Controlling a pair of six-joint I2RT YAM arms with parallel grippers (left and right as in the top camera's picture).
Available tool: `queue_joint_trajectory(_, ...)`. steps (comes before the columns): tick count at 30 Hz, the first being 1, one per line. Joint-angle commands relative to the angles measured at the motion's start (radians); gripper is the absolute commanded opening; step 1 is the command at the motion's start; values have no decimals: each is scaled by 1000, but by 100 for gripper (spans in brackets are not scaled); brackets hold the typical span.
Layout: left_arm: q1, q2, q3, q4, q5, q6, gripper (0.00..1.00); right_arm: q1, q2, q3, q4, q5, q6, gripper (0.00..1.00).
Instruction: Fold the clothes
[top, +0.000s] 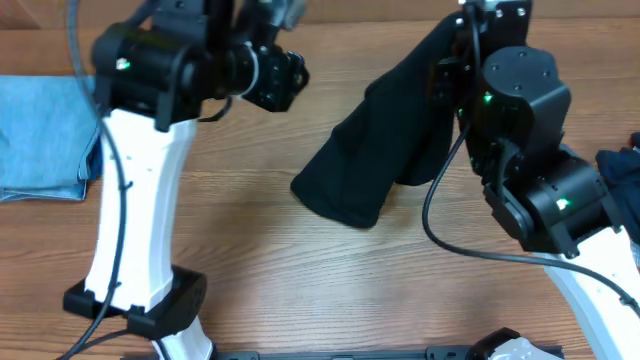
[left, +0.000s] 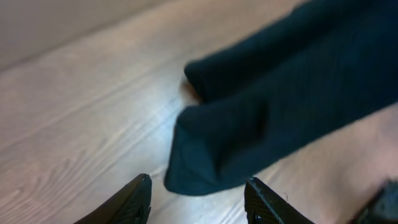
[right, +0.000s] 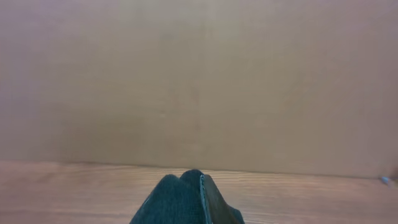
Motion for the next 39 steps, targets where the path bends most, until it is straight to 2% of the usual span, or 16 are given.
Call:
queue_joint_trajectory(1, -79, 23, -46, 10, 16, 74, 55, -57, -4, 37, 14, 48, 24, 4)
queue_joint_trajectory(8, -270, 23, -235, 135, -253, 16, 53, -182, -1, 37, -12, 35, 92, 4)
queue_joint_trajectory(14, -400, 23, -501, 343, -346, -32, 51, -222, -1, 37, -43, 9, 105, 4)
queue_joint_trajectory(21, -550, 23, -650, 520, -359, -84, 46, -222, -1, 37, -49, 10, 105, 4)
queue_joint_trajectory(26, -621, 23, -720, 593, -429, -115, 46, -222, -2, 47, -55, 9, 106, 4)
queue_joint_trajectory(35, -627, 23, -793, 714, -397, -181, 45, -221, -2, 194, -163, -43, 129, 4)
queue_joint_trajectory(39, -627, 23, -794, 732, -399, -208, 48, -221, -2, 220, -195, -81, 150, 4)
